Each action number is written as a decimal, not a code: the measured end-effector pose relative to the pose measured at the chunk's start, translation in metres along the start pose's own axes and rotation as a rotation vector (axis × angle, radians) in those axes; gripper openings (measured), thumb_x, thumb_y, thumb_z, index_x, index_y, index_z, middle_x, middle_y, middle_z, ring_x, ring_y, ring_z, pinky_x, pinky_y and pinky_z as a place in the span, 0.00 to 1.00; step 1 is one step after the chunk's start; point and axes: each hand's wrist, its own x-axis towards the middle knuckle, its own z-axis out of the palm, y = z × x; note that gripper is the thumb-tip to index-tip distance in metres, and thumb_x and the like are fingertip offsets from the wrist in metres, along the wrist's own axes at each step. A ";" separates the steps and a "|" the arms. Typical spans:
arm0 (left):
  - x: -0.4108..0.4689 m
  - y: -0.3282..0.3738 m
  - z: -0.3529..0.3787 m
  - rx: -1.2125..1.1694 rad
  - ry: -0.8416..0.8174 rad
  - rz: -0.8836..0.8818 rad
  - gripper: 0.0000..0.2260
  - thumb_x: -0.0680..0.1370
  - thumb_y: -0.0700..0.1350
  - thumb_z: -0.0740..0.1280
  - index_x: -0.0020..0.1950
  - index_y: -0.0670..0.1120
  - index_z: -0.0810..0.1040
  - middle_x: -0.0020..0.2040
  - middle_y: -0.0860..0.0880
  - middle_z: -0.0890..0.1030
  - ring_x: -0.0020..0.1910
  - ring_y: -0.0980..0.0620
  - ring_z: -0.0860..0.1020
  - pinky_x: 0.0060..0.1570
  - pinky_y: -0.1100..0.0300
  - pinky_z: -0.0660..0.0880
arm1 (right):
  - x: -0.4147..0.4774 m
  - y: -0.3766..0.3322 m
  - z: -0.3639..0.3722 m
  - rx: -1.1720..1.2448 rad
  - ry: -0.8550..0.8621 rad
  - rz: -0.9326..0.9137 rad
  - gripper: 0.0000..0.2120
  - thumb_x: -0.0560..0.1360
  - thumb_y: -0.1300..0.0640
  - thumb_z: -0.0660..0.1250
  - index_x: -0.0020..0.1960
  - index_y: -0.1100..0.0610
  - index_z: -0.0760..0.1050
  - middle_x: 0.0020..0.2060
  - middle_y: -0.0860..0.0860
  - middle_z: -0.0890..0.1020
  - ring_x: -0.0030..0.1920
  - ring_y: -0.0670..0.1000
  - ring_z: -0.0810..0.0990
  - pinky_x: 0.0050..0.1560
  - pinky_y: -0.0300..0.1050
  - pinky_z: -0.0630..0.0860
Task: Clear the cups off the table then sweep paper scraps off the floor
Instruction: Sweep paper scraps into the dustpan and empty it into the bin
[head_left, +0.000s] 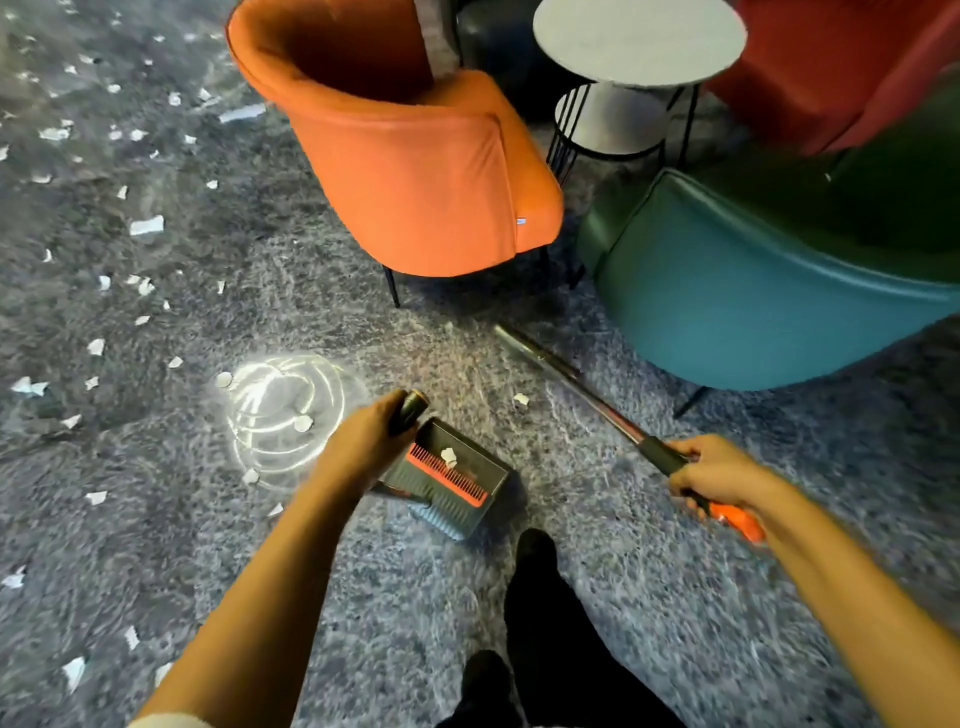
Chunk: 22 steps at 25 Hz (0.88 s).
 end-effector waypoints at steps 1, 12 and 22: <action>0.017 0.010 0.003 0.003 -0.014 0.009 0.11 0.77 0.48 0.67 0.54 0.43 0.73 0.44 0.41 0.80 0.44 0.40 0.78 0.36 0.57 0.62 | 0.016 -0.003 -0.008 0.001 0.019 0.015 0.21 0.72 0.77 0.58 0.63 0.66 0.72 0.21 0.55 0.71 0.12 0.45 0.66 0.14 0.31 0.62; 0.150 0.058 0.010 -0.014 -0.062 0.053 0.10 0.75 0.44 0.68 0.54 0.43 0.74 0.39 0.46 0.75 0.38 0.44 0.74 0.36 0.56 0.65 | 0.057 -0.007 -0.034 -0.207 -0.218 0.122 0.18 0.72 0.73 0.61 0.62 0.68 0.70 0.53 0.64 0.79 0.16 0.45 0.69 0.18 0.37 0.66; 0.165 0.052 -0.001 -0.009 -0.052 0.082 0.08 0.75 0.43 0.68 0.51 0.44 0.73 0.37 0.48 0.74 0.32 0.49 0.71 0.28 0.62 0.62 | 0.024 -0.038 -0.072 -0.039 -0.388 0.170 0.32 0.71 0.74 0.63 0.71 0.51 0.66 0.35 0.58 0.77 0.20 0.47 0.73 0.20 0.38 0.70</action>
